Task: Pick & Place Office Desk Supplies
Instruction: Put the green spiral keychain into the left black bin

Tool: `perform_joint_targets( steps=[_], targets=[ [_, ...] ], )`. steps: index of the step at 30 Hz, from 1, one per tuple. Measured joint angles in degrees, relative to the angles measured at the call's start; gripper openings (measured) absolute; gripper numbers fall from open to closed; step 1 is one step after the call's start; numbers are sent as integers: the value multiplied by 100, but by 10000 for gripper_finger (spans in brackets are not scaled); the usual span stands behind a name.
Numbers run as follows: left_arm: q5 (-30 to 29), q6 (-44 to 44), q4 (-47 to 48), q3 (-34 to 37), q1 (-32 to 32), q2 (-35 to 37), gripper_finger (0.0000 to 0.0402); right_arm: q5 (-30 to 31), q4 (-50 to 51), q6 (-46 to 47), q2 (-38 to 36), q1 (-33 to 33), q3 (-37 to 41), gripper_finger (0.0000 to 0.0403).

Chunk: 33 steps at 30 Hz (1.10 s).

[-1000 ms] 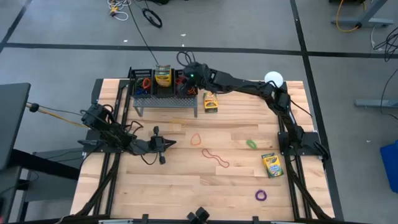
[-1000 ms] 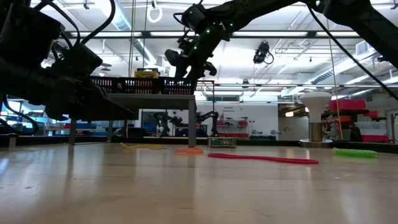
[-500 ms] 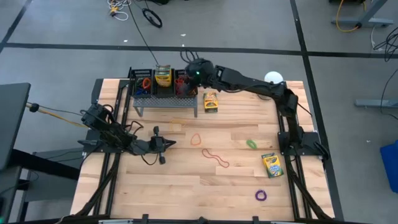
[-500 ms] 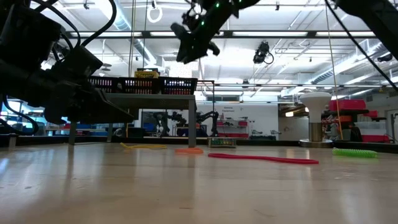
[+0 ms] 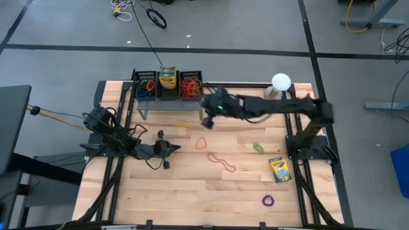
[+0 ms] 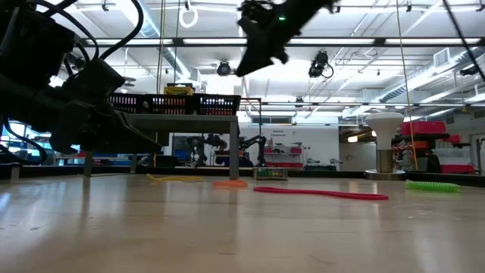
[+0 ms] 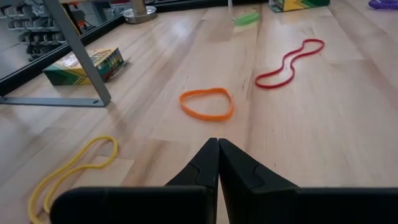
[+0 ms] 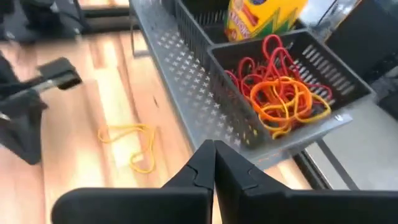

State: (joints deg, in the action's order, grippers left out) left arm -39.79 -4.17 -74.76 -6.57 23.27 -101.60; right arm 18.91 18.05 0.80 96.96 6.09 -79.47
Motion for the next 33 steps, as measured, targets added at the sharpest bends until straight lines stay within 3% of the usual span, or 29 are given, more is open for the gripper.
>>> perform_joint_targets(
  steps=[6,13,17,22,33],
  targets=[
    [-1,-63,40,-111,-7,0,16,44,-1184,458,-1203,-635,2011,5],
    [57,-181,732,-651,-11,0,16,926,-1820,1163,-1812,-1646,3429,6],
    [420,-109,1368,-1037,-11,-2,16,1093,-1783,1649,-1789,-2173,3729,4],
    [744,-137,1505,-1378,0,-83,12,1590,-1150,2533,-1741,-2924,3787,5],
    [889,-112,1510,-2135,0,-1051,13,2432,1126,5992,-1745,-4253,3787,9]
  ],
)
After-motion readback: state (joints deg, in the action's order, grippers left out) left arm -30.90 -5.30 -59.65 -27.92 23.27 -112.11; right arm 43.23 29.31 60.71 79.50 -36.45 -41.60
